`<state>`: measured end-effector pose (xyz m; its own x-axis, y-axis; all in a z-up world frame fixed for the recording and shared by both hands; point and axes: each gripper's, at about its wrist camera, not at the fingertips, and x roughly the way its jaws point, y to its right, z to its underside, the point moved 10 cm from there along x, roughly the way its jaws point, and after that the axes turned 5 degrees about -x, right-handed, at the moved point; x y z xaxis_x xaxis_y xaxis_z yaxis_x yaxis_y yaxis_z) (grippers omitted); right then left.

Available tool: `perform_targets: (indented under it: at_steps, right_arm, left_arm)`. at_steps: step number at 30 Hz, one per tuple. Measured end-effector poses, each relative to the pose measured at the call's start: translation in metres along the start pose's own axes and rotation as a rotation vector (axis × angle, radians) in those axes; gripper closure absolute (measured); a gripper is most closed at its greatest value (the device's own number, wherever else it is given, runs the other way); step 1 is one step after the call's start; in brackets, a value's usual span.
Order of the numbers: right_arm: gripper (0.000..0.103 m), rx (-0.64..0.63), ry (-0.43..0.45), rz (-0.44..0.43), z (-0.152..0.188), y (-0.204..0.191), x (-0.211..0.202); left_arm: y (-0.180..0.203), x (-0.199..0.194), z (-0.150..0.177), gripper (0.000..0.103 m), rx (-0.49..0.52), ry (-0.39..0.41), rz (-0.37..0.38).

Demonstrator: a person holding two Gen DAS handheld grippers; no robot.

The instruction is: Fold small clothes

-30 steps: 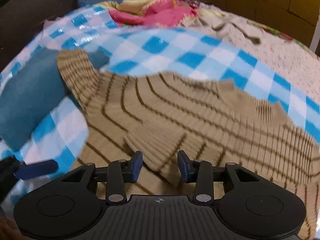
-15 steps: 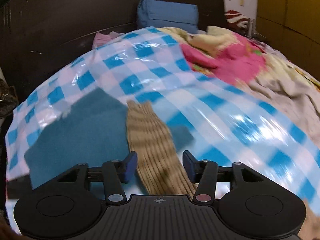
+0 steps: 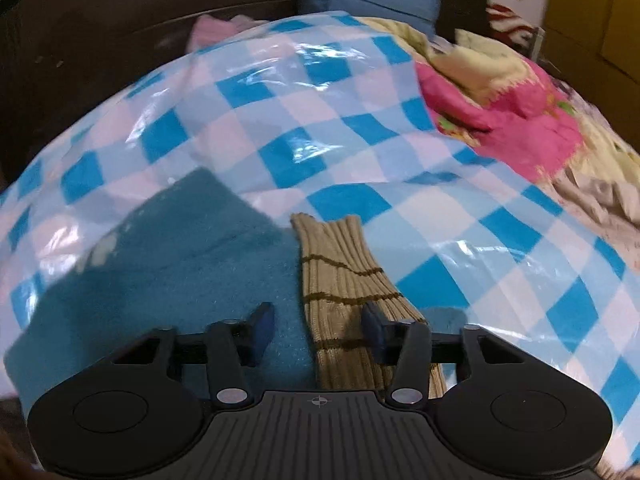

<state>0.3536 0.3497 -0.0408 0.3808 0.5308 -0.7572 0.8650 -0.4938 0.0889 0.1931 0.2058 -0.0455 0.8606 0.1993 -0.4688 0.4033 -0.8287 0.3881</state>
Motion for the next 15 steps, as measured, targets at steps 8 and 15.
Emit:
perform_targets:
  at_steps: [8, 15]
  right_arm:
    - [0.103, 0.193, 0.151, 0.08, 0.01, 0.068, -0.092]
    - [0.096, 0.374, 0.222, 0.086, 0.077, 0.131, -0.178]
  left_arm:
    - [0.02, -0.006, 0.002, 0.0, 0.083, 0.043, 0.005]
    - [0.046, -0.013, 0.013, 0.0, 0.143, 0.042, 0.057]
